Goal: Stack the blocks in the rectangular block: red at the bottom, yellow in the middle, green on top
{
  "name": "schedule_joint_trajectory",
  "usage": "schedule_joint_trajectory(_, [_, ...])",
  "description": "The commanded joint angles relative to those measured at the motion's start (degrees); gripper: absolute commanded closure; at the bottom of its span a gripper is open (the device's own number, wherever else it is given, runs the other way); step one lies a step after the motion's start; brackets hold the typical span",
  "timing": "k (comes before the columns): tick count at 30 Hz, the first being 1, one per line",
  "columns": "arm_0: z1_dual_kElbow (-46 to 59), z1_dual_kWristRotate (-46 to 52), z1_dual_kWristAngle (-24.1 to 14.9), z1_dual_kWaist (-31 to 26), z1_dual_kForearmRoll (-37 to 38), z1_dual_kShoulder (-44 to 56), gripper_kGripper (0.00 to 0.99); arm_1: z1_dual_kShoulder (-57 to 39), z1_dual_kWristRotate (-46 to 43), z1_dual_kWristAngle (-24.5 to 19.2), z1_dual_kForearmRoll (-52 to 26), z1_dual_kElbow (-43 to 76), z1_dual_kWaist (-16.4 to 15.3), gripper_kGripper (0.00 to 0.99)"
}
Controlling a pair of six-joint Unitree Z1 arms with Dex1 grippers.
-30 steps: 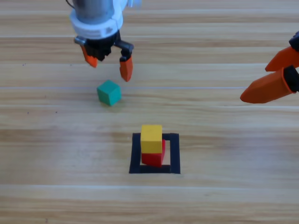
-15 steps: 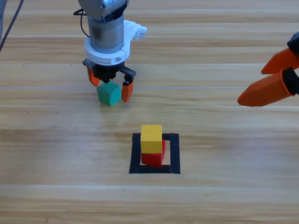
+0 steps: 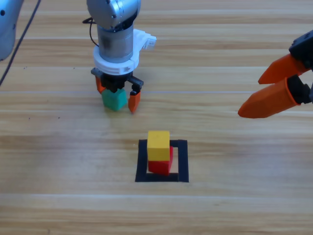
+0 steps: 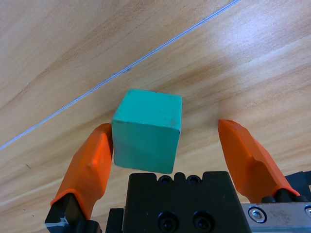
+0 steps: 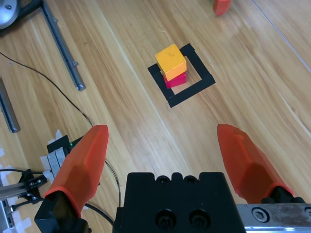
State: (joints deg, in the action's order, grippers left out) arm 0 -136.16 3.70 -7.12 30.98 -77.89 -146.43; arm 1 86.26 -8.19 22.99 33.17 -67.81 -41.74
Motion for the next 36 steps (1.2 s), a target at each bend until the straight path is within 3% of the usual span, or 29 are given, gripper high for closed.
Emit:
schedule_joint_trajectory(1, [-0.25, -0.45, -0.70, -1.45, 0.81, -3.69, 0.114, 1.98, -0.68, 0.92, -0.74, 0.22, 1.05, 0.000])
schedule_joint_trajectory(8, [-0.25, -0.36, -0.35, -1.80, 1.08, -4.39, 0.229, 1.54, -0.86, 1.01, -0.65, 0.66, 1.05, 0.000])
schedule_joint_trajectory(13, [-0.25, -0.18, -0.26, -1.71, 1.16, -4.39, 0.600, 1.10, -0.86, 1.01, -0.65, 0.84, 1.05, 0.000])
schedule_joint_trajectory(19, [0.54, 2.10, 1.06, -1.71, 0.64, -2.11, 0.970, 1.02, -0.86, 1.01, -0.65, 0.84, 1.05, 0.000])
schedule_joint_trajectory(28, [1.68, 11.68, 10.11, -0.57, -2.35, 8.00, 0.990, 1.10, -0.77, 1.53, -0.65, -0.39, -0.71, 0.000])
schedule_joint_trajectory(36, [7.92, 22.67, 10.99, 4.70, -2.97, 19.34, 0.990, 1.10, -0.60, 1.27, -0.65, -1.89, -2.91, 0.000])
